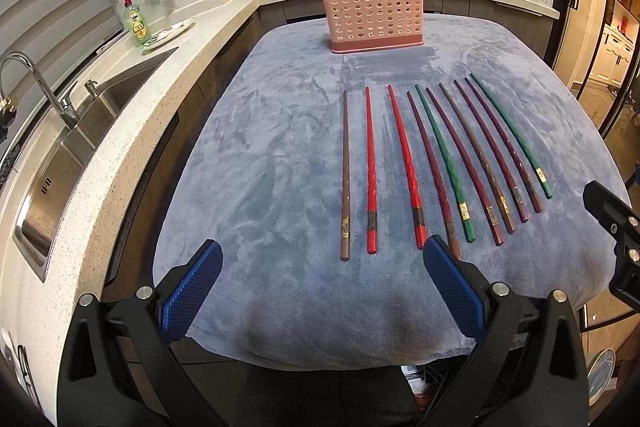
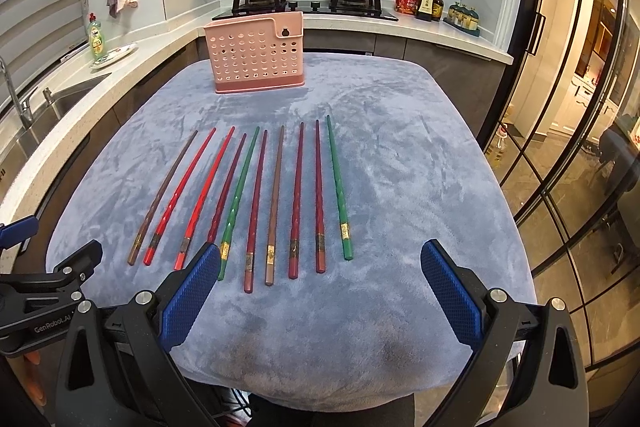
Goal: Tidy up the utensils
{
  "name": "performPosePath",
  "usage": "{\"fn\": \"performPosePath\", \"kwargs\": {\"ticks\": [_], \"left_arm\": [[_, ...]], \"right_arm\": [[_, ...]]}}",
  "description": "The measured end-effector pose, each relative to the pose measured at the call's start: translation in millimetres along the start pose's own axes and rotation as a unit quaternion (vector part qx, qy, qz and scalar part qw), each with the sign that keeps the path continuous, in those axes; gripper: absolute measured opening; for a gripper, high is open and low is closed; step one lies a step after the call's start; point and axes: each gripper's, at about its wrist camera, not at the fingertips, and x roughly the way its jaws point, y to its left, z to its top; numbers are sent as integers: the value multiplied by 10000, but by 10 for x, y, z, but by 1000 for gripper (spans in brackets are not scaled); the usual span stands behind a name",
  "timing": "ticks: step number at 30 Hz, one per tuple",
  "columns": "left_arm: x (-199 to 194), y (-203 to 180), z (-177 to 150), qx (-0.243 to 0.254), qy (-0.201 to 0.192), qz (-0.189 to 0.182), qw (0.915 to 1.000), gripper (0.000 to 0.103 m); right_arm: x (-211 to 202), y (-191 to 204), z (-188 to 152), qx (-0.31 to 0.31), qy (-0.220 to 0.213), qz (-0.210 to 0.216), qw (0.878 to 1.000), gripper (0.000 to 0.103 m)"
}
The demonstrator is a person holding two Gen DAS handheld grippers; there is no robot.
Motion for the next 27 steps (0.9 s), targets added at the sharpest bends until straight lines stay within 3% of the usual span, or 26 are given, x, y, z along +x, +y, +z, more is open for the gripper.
{"fn": "performPosePath", "kwargs": {"ticks": [27], "left_arm": [[-24, 9, -14, -26, 8, 10, 10000, 96]], "right_arm": [[-25, 40, -5, -69, 8, 78, 9999, 96]]}}
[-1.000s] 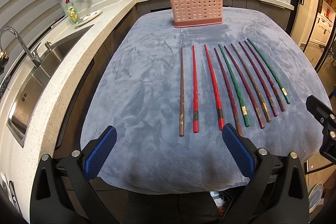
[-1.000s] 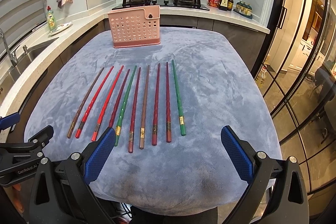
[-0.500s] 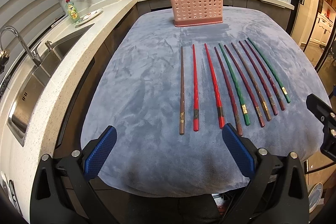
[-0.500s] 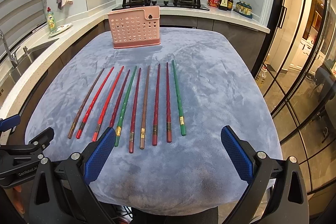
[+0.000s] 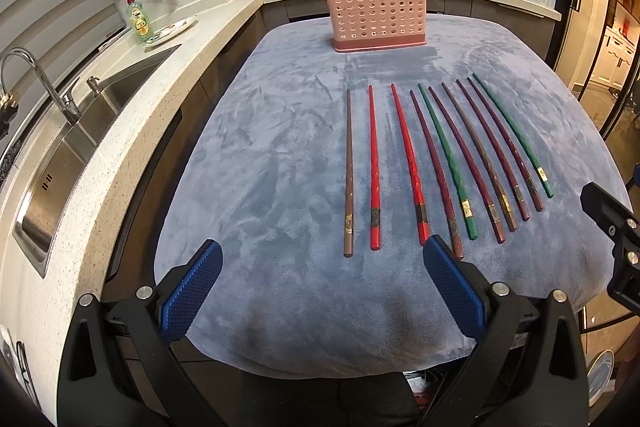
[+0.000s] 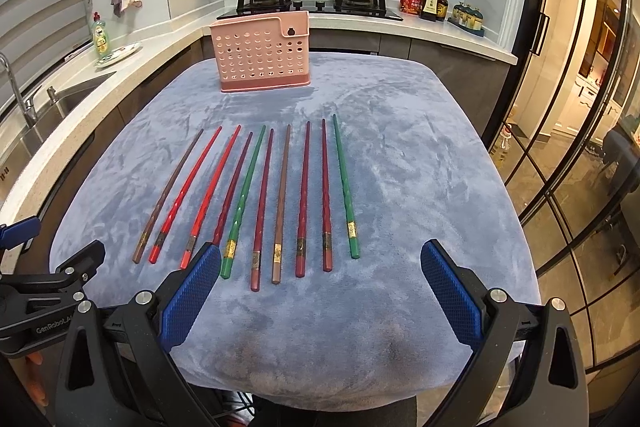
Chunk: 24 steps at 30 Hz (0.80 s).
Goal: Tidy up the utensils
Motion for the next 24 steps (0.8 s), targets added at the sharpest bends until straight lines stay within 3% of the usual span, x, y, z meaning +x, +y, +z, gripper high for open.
{"fn": "performPosePath", "kwargs": {"ticks": [24], "left_arm": [[-13, 1, 3, 31, -41, -4, 10000, 96]], "right_arm": [[-10, -3, 8, 7, -10, 5, 10000, 96]]}}
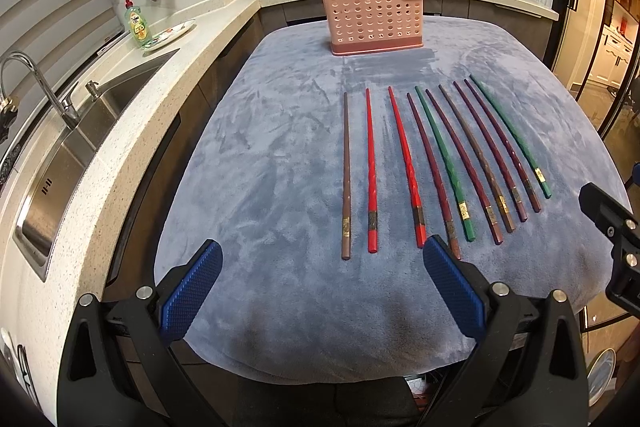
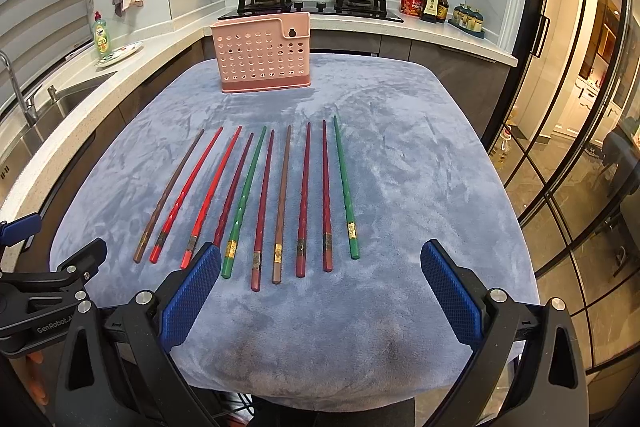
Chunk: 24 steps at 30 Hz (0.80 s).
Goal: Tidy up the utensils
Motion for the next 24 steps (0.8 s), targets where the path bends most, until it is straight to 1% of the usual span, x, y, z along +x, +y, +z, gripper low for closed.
{"fn": "performPosePath", "kwargs": {"ticks": [15, 18, 22, 24], "left_arm": [[-3, -49, 16, 25, 14, -47, 10000, 96], [34, -43, 10, -28, 57, -202, 9998, 96], [194, 121, 18, -398, 188, -526, 9976, 96], [271, 202, 14, -558, 258, -588, 9964, 96]], "right_arm": [[6, -43, 12, 66, 15, -3, 10000, 96], [29, -62, 6, 94, 36, -9, 9999, 96], [87, -109, -7, 150, 78, -37, 9998, 96], [134, -141, -13, 181, 98, -67, 9998, 96]]}}
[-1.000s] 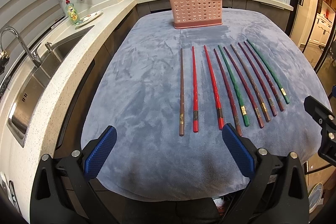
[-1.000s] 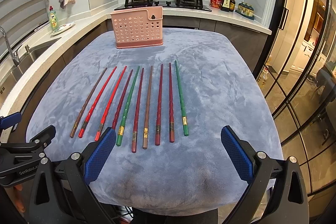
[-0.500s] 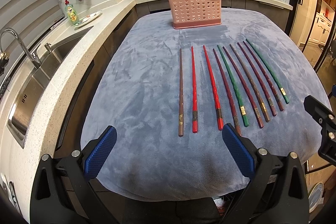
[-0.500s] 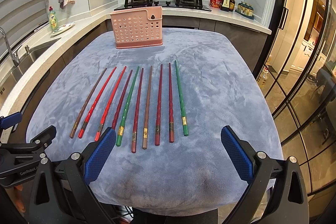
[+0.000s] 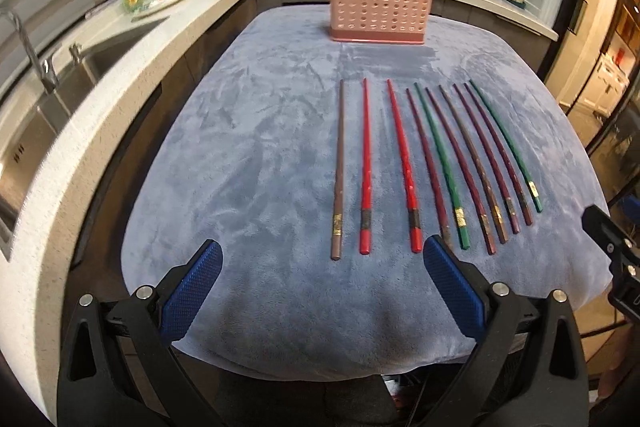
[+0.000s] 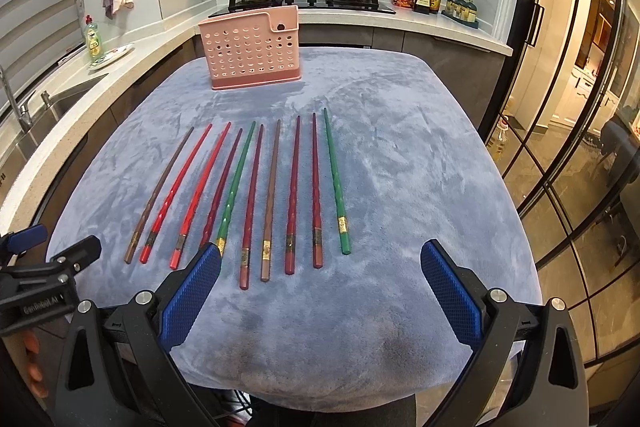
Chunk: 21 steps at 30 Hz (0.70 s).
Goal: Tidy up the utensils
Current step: 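Grasp the brown chopstick with the left tool while the right tool grasps the green chopstick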
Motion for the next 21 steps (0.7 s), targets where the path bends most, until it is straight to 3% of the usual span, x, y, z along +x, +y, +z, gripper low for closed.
{"fn": "performPosePath", "kwargs": {"ticks": [2, 6, 21], "left_arm": [[105, 84, 13, -148, 13, -97, 9998, 96], [345, 153, 50, -156, 68, 75, 9998, 95], [932, 164, 116, -105, 541, -51, 9985, 71]], "right_arm": [[51, -43, -2, 61, 29, 0, 10000, 96], [194, -143, 25, 176, 90, -43, 9998, 93], [724, -310, 190, 305, 324, -183, 9988, 71]]}}
